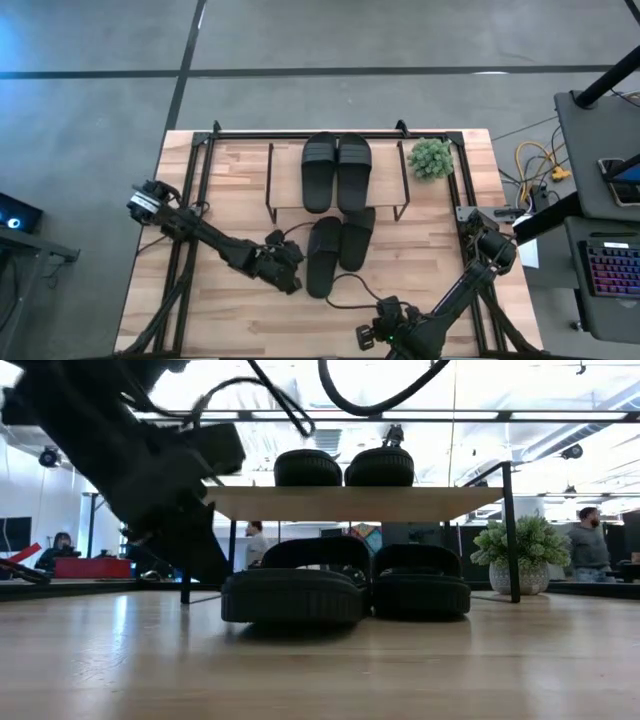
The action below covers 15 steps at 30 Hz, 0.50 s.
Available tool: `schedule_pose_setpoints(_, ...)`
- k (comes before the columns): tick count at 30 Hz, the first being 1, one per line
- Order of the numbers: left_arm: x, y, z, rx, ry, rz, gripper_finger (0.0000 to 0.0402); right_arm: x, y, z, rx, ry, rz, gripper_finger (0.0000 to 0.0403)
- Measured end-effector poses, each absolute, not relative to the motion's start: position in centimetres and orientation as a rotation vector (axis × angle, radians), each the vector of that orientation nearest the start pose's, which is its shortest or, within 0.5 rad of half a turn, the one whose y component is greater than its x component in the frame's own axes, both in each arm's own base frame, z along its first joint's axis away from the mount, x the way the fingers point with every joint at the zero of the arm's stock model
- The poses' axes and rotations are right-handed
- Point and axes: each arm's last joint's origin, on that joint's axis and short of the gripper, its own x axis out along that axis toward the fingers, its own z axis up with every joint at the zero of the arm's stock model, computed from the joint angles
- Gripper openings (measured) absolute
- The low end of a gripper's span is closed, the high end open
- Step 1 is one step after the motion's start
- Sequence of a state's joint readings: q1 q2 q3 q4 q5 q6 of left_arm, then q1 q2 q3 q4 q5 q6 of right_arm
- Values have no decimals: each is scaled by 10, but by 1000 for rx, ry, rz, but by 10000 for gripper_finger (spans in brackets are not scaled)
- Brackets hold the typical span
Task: Pick and place slides into the shelf
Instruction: Move the black slides under the shelf
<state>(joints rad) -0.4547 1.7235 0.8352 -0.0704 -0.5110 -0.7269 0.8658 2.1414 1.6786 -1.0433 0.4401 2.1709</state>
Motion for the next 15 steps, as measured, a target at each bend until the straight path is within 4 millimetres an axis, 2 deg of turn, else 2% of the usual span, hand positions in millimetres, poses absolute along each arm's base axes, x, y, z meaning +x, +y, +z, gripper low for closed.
schedule_pose_setpoints(3,288,-139,145,-253,751,288,1,279,306,175,999,876,-934,13)
schedule_pose_setpoints(6,289,-155,155,-261,726,228,1,285,295,172,994,884,-961,13)
schedule_pose_setpoints(9,291,-168,164,-271,679,190,1,294,275,174,954,895,-957,13)
schedule_pose_setpoints(15,294,-173,171,-292,639,185,1,317,230,179,862,924,-859,13)
